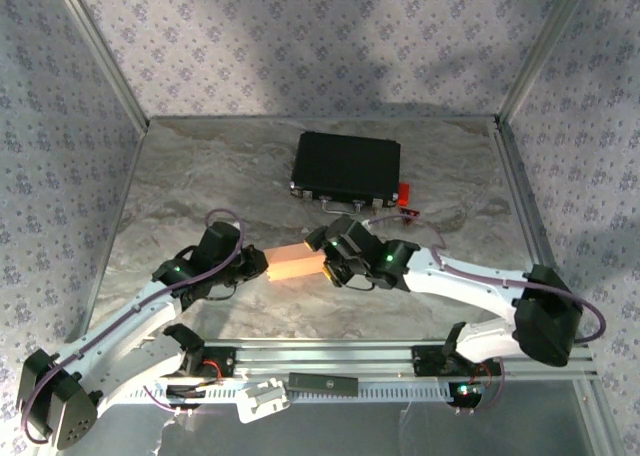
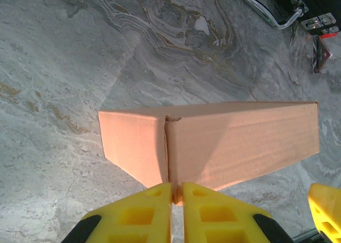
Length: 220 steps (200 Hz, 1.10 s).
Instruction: Fold the paper box
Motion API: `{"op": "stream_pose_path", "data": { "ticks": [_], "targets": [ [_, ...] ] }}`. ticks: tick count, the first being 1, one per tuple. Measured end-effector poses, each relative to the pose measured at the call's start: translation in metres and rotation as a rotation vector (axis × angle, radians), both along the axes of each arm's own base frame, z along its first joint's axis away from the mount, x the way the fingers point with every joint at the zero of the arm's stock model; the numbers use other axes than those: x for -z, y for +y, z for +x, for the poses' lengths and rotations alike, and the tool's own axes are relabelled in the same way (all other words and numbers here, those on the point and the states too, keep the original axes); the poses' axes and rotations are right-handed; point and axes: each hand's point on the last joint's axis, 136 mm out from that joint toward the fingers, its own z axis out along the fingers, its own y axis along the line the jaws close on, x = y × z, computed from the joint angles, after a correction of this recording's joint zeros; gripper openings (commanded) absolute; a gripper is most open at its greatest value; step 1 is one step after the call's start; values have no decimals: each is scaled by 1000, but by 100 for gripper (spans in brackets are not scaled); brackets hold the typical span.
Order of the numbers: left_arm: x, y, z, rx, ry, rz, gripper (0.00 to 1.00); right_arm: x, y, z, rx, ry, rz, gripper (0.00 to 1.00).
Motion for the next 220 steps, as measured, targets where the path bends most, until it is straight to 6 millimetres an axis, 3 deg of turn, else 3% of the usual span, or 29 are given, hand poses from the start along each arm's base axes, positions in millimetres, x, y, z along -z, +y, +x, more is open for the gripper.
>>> {"op": "stream_pose_path", "data": {
  "ticks": [10, 30, 86, 135, 173, 220],
  "targets": [
    [0, -1, -1, 7, 1, 3, 26, 1, 8, 3, 18, 37, -11, 78],
    [-1, 2, -5, 8, 9, 10, 31, 1, 26, 10, 63, 99, -14, 79],
    [-41, 6, -5, 4, -67, -16, 32, 2, 44, 20, 172, 210, -4, 81],
    [-56, 10, -8, 11, -90, -12, 31, 30, 47, 20, 192, 269, -55, 79],
    [-69, 13, -10, 13, -116, -22, 29, 42, 47, 25, 210, 289, -56, 67],
    [-69, 16, -13, 16, -115, -11, 28, 49, 47, 33, 187, 255, 10, 52]
  ]
}}
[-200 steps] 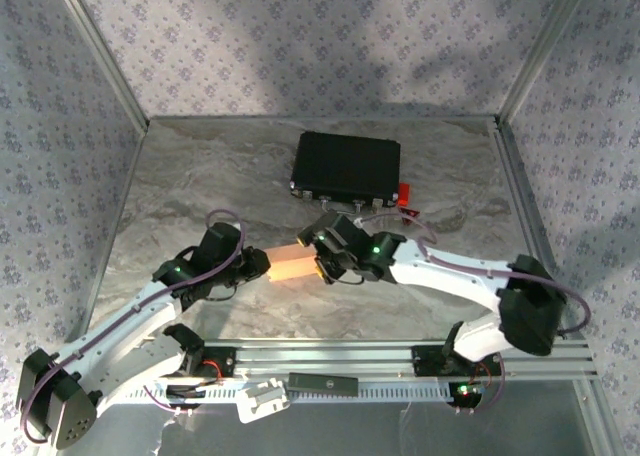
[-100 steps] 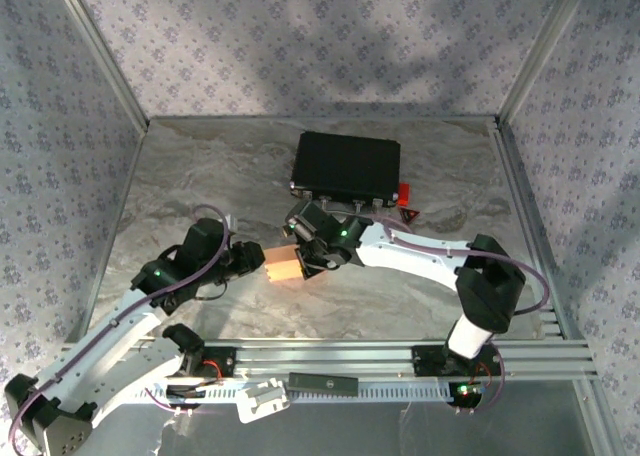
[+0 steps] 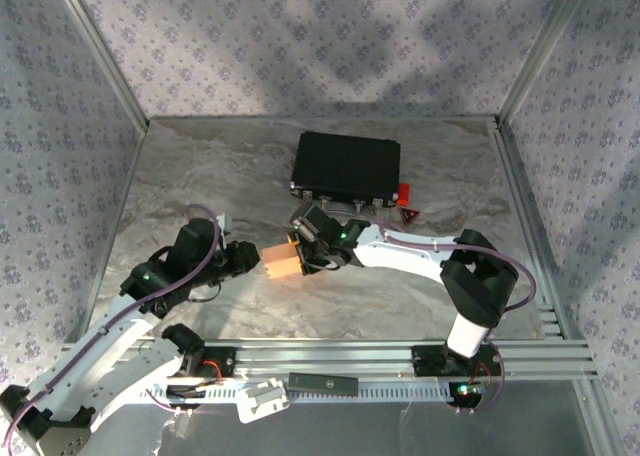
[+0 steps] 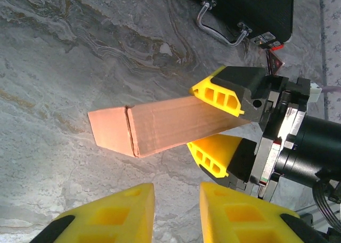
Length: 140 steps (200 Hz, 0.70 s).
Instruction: Fold the paper box
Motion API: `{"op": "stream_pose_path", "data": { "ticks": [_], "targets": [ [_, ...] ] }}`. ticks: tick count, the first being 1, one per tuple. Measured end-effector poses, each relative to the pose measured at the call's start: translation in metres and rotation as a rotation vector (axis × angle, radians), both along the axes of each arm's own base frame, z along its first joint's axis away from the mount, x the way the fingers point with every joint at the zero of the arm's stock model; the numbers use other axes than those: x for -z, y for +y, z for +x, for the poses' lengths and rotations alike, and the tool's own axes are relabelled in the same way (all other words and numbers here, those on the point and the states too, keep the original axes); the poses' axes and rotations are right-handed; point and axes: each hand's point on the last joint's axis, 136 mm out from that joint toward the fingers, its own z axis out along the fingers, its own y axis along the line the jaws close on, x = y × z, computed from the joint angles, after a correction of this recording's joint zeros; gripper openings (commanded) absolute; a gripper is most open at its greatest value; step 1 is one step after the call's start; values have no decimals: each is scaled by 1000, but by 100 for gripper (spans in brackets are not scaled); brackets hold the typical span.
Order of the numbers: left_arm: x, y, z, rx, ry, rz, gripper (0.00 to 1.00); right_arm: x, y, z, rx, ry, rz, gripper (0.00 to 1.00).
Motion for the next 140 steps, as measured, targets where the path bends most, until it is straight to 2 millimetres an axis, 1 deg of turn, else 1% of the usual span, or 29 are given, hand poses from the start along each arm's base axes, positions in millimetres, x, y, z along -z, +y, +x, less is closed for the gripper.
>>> {"op": "stream_pose_path", "data": {
  "ticks": [27, 54, 73, 97, 127, 140],
  "targets": [
    [0, 0, 0, 2, -3, 0, 27, -2, -1, 0, -70, -126, 61, 46],
    [4, 0, -1, 2, 2, 2, 27, 1, -7, -4, -109, -276, 108, 48],
    [8, 0, -1, 2, 7, 6, 27, 3, -11, -4, -121, -348, 126, 48],
    [8, 0, 0, 2, 4, 4, 27, 7, -16, -3, -117, -391, 132, 57],
    [7, -2, 2, 2, -2, 0, 27, 26, -21, -5, -112, -375, 107, 71],
    [7, -2, 2, 2, -2, 0, 27, 30, -23, -6, -110, -362, 96, 77]
  ]
}}
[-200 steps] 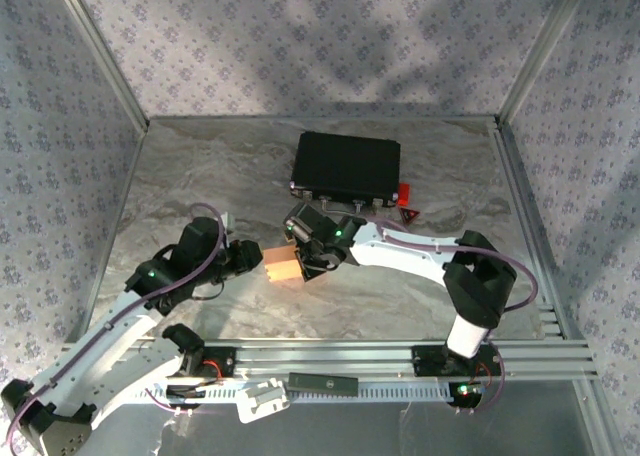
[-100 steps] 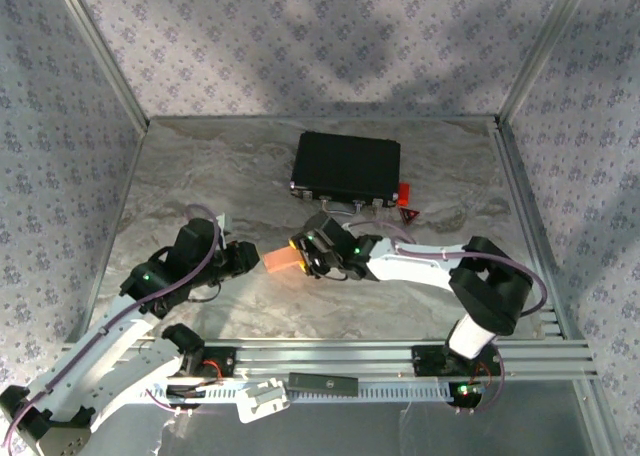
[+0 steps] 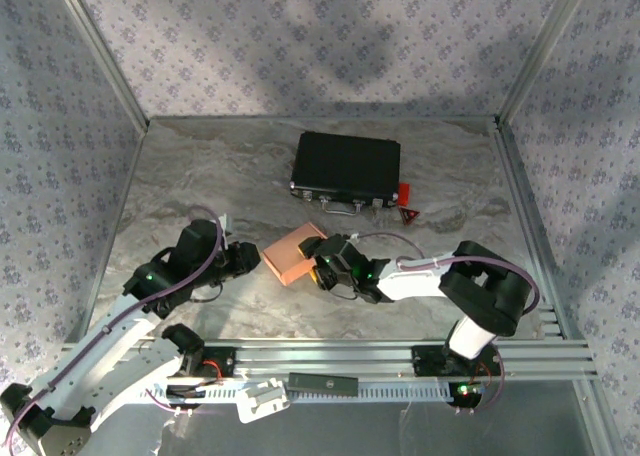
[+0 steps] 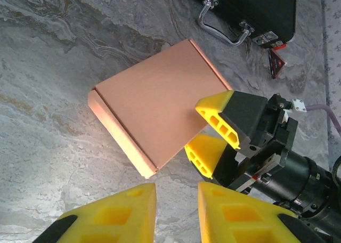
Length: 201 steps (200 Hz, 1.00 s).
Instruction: Fold the paper box
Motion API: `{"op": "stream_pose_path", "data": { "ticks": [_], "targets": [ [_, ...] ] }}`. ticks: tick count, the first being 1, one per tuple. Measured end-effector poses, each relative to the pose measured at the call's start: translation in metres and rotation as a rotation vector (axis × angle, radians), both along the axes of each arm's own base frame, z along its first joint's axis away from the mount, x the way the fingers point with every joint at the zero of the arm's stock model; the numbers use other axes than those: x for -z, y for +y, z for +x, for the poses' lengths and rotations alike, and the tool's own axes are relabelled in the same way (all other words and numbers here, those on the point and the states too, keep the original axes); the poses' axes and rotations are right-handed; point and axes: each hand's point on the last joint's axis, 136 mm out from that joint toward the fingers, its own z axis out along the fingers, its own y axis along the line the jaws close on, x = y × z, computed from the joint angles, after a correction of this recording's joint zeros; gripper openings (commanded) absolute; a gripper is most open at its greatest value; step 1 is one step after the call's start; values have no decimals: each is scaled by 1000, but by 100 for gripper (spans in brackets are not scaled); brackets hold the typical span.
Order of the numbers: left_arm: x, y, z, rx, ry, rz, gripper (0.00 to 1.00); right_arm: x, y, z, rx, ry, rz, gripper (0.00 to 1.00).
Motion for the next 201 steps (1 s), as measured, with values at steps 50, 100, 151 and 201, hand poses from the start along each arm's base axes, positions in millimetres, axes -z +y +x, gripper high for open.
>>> {"op": "stream_pose_path", "data": {
  "ticks": [50, 100, 151, 201],
  "targets": [
    [0, 1, 1, 0, -7, 9, 33, -18, -29, -9, 47, 8, -120, 99],
    [-11, 28, 23, -83, -61, 32, 100, -91, -100, 12, 68, -215, -250, 99],
    [-27, 75, 48, -213, -138, 84, 100, -166, -228, 24, 129, -455, -724, 99],
    [-17, 119, 46, -382, -220, 231, 100, -186, -349, -13, 400, -543, -1121, 99]
  ]
}}
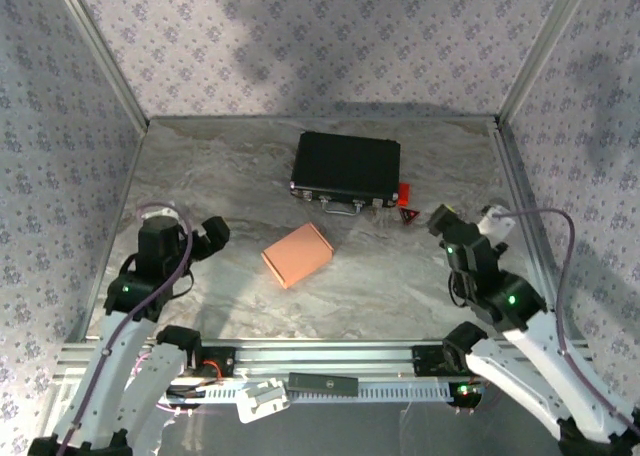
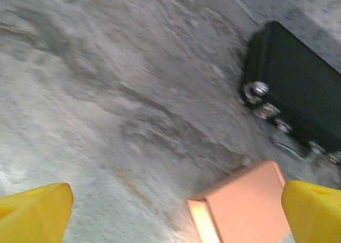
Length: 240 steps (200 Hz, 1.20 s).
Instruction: Fold the paper box
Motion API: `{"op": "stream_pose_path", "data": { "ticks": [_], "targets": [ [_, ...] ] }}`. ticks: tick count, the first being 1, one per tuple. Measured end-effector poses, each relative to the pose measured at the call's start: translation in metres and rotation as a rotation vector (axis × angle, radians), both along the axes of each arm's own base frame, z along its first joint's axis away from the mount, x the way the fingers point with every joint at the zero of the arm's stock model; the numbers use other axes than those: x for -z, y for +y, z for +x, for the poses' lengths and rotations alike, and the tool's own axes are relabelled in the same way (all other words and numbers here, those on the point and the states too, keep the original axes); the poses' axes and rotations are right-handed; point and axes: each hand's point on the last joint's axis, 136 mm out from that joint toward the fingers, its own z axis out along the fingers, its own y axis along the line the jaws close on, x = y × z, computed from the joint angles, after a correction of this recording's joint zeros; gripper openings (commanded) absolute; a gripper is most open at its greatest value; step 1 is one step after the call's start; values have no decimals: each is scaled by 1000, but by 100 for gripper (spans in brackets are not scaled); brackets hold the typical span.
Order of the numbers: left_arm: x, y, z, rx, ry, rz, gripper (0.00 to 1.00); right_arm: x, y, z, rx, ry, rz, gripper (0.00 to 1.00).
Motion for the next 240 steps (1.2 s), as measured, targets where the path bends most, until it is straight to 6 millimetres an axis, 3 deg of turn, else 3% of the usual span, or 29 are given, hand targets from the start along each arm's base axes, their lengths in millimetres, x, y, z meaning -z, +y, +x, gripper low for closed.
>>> {"op": "stream_pose_path", "data": {
  "ticks": [17, 39, 59, 74, 122, 182, 240],
  "targets": [
    [9, 22, -3, -100, -1, 73, 100, 18, -17, 1, 34, -39, -112, 99],
    [23, 46, -5, -201, 16, 180, 100, 64, -31, 11, 30, -26, -245, 99],
    [31, 57, 1, -210, -14, 280, 100, 103, -43, 17, 17, 24, -346, 99],
    [41, 57, 8, -168, -57, 357, 100, 119, -51, 20, 10, 54, -391, 99],
    [75, 46, 39, 3, -155, 565, 100, 138, -67, 33, 12, 49, -387, 99],
    [114, 45, 84, 107, -95, 644, 100, 153, -55, 57, -64, 73, -361, 99],
    [106, 51, 116, 95, -180, 597, 100, 152, -47, 74, -118, 37, -357, 99]
  ]
}}
